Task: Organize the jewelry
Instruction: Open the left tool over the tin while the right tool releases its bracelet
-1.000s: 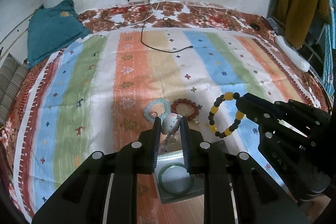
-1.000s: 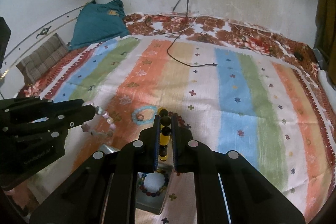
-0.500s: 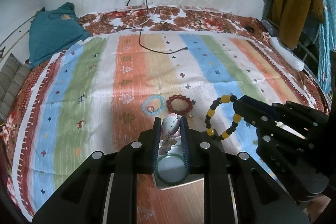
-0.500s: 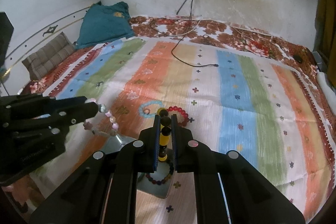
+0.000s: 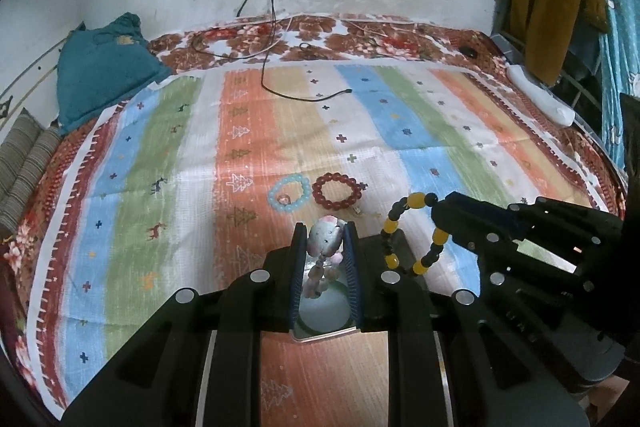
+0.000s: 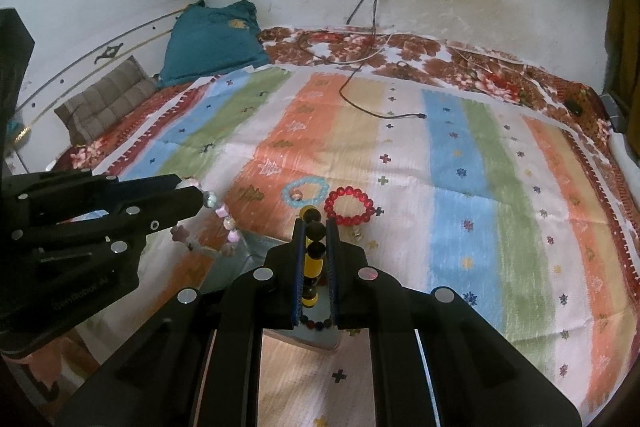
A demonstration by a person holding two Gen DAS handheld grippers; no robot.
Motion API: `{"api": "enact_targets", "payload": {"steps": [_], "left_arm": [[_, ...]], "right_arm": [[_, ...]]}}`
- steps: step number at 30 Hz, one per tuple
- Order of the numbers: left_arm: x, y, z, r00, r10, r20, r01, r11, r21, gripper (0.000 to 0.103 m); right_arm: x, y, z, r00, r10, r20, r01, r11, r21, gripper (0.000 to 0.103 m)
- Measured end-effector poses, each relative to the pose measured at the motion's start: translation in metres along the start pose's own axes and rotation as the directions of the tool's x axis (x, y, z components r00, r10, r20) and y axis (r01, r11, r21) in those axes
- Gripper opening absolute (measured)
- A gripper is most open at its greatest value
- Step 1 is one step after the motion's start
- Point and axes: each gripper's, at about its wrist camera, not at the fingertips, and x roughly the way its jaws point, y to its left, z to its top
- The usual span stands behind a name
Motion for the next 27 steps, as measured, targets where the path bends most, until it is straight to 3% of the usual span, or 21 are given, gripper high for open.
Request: {"api": "enact_targets", "payload": {"steps": [6, 9, 27], "left_arm": [[0.007, 0.005, 0.0, 0.999, 0.029, -0.03, -0.029, 0.999, -0.025, 0.019], [0.007, 0.011, 0.001, 0.999, 0.044, -0.031, -0.045, 0.998, -0.044, 0.02], [0.022, 0.029, 0.005, 0.996, 0.063, -0.067, -0.069, 0.993, -0.094, 0.048]], "right_arm": [[0.004, -0.007, -0.001, 1.0, -0.002, -0.029, 0.003, 0.999, 0.047, 0.012], [0.006, -0.016, 0.0, 0.999, -0.021, -0.041, 0.024, 0.997, 0.076, 0.029], [0.023, -0.032, 0.007, 0.993, -0.079, -0.089, 0.088, 0.992, 0.093, 0.048]]}}
